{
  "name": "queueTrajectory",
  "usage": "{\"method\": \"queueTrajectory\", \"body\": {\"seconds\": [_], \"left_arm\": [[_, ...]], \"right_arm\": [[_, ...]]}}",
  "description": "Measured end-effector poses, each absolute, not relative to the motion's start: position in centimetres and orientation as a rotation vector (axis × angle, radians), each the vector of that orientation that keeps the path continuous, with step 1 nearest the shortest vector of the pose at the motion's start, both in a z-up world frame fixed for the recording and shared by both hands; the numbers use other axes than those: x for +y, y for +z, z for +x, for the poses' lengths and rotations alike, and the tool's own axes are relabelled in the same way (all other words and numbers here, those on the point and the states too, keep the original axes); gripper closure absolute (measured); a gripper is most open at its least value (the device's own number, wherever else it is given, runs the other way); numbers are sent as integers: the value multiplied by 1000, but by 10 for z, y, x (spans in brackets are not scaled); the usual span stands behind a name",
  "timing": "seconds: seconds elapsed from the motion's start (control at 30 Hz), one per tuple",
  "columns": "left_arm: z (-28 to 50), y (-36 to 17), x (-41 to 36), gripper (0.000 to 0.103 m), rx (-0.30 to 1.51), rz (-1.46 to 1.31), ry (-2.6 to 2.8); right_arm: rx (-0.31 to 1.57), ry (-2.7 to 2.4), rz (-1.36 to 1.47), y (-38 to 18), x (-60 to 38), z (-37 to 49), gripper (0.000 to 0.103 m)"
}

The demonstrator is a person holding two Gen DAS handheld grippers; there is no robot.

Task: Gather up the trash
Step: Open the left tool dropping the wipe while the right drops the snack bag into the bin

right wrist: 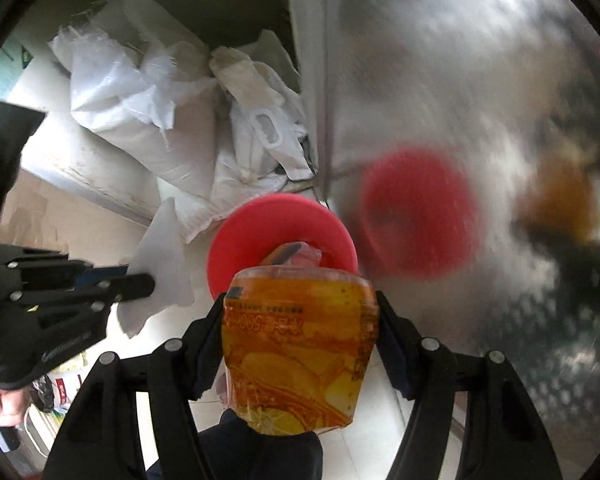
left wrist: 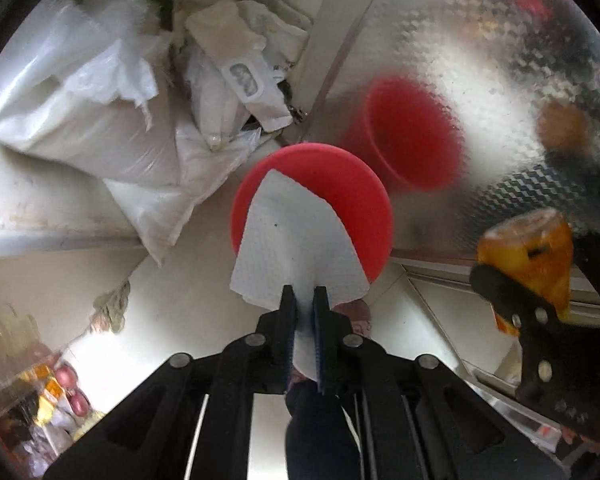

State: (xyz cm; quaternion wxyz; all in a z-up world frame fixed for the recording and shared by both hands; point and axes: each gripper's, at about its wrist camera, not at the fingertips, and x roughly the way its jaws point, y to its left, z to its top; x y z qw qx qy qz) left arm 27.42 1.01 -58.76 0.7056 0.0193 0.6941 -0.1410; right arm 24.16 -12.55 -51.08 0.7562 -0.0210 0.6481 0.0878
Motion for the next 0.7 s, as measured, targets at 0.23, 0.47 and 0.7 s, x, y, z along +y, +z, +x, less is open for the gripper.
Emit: {"method": "queueTrajectory", "body": {"seconds": [0.23,0.47,0.7], "left_arm": [[290,-591,11,49,1516,52,-301],[286,-592,31,49,1544,46,-254],[275,-584,53,20,1520,-9,-226]], "right_arm": [[1433,171,-33,-515,-130,241,38],[1430,179,-23,-518,-128,243,38],[1417,242,-28,-519,-111,249,38]]}}
